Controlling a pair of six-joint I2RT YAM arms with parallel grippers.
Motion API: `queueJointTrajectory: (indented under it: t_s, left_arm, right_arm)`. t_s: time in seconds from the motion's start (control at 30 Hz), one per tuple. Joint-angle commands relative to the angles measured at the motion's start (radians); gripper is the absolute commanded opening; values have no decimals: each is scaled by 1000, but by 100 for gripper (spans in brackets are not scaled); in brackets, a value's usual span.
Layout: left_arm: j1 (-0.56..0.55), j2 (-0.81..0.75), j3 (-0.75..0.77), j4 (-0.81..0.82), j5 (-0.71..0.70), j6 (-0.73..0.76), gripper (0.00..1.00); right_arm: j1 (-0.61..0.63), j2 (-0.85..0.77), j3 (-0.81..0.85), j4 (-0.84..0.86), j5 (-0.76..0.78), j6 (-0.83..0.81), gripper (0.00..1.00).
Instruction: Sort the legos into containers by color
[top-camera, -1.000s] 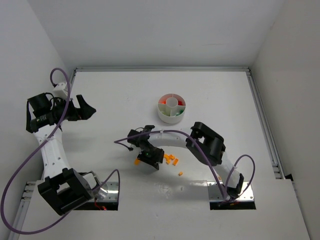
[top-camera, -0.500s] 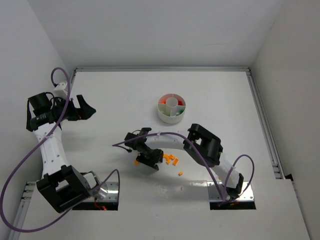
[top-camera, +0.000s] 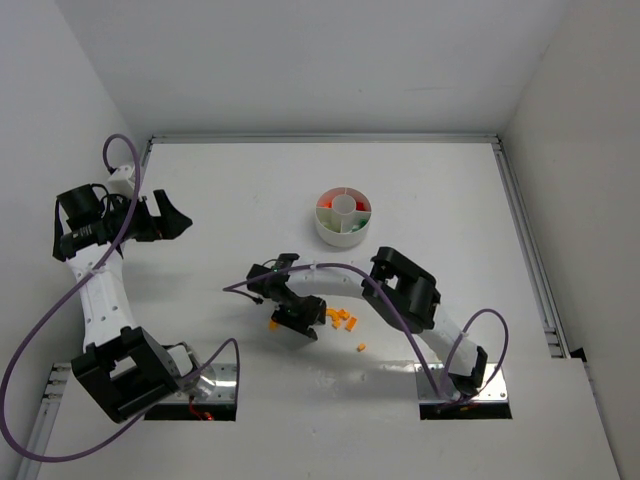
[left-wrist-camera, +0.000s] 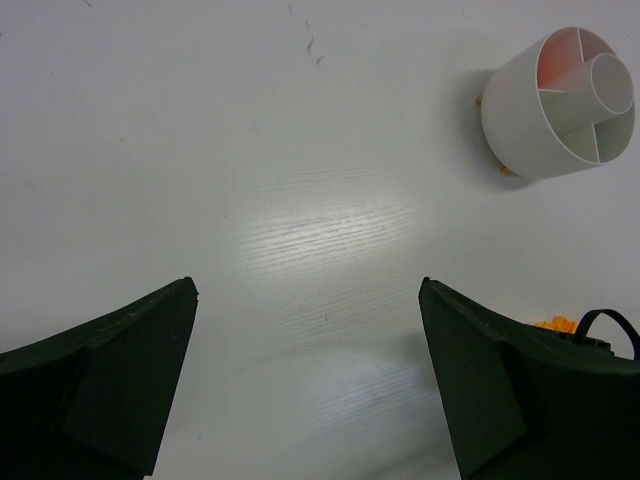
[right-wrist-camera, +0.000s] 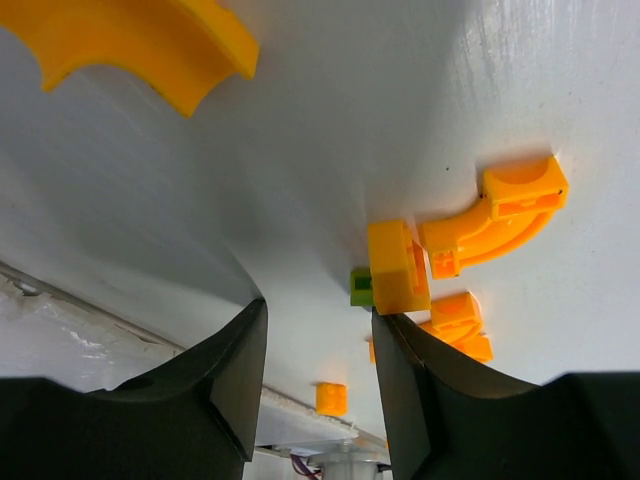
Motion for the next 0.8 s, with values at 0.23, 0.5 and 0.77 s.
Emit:
queueJointTrajectory:
  t_s: [0.23, 0.5, 0.77]
  left_arm:
    - [5, 7, 44, 2, 24, 25, 99]
    - [5, 7, 44, 2, 24, 25, 99]
    - [5, -2, 44, 2, 24, 25, 99]
  right_arm:
    - [-57, 66, 17, 133, 152, 12, 52]
    - [-66, 77, 37, 123, 118, 12, 51]
    - [-45, 77, 28, 132, 74, -18, 40]
